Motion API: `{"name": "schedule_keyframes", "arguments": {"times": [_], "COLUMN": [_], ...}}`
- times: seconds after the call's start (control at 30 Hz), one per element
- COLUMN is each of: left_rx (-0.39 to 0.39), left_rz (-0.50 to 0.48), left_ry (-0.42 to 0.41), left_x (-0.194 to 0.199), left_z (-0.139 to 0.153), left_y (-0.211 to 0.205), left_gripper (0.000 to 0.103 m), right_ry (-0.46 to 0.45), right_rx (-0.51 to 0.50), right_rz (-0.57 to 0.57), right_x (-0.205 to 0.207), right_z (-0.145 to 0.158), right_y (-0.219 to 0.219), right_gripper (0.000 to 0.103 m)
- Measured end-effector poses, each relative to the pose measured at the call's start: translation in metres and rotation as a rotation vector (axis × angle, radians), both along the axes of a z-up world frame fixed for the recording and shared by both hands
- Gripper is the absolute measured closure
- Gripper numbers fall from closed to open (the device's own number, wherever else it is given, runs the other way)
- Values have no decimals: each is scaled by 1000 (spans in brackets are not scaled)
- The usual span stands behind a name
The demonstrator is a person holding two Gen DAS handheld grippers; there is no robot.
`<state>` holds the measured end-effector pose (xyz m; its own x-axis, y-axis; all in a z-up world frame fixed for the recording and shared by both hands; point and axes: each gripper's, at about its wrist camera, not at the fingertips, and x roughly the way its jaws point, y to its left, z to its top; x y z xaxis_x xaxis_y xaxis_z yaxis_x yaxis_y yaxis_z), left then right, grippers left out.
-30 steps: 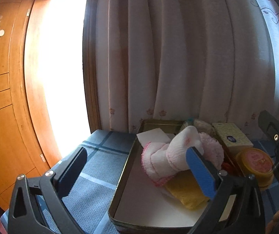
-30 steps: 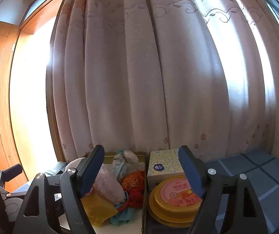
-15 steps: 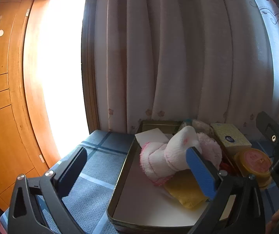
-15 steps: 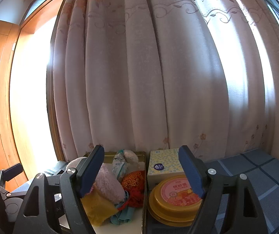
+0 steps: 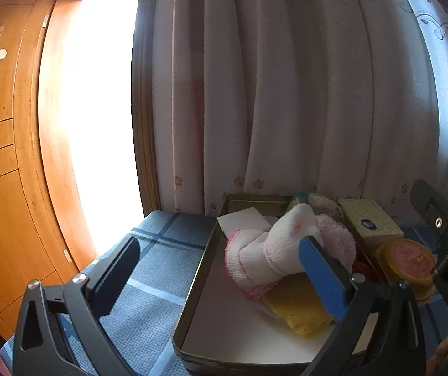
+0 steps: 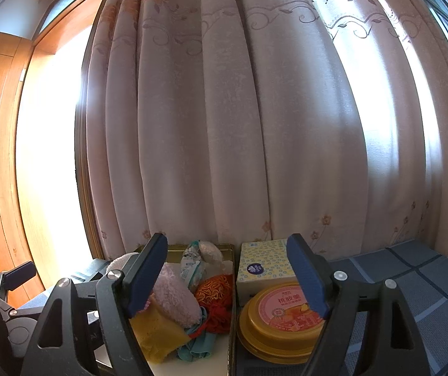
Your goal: Organize soft objects
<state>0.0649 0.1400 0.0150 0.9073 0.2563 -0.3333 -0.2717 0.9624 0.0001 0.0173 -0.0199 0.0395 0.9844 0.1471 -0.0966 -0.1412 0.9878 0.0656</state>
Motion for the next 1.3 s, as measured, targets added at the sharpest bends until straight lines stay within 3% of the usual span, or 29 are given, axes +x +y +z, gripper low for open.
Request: {"name": "schedule_keyframes", "arguments": {"times": [1.3], "left_rx": [-5], "left_rz": [17], "left_ry": [7], "left_x": [0], "left_z": [0], "left_y": [-1], "left_gripper": [0], "right_ry": [5], "right_rx": [1], "right_rz": [-3], "right_x": [1], "right_z": [1], "right_y": [-2], "right_gripper": [23]}}
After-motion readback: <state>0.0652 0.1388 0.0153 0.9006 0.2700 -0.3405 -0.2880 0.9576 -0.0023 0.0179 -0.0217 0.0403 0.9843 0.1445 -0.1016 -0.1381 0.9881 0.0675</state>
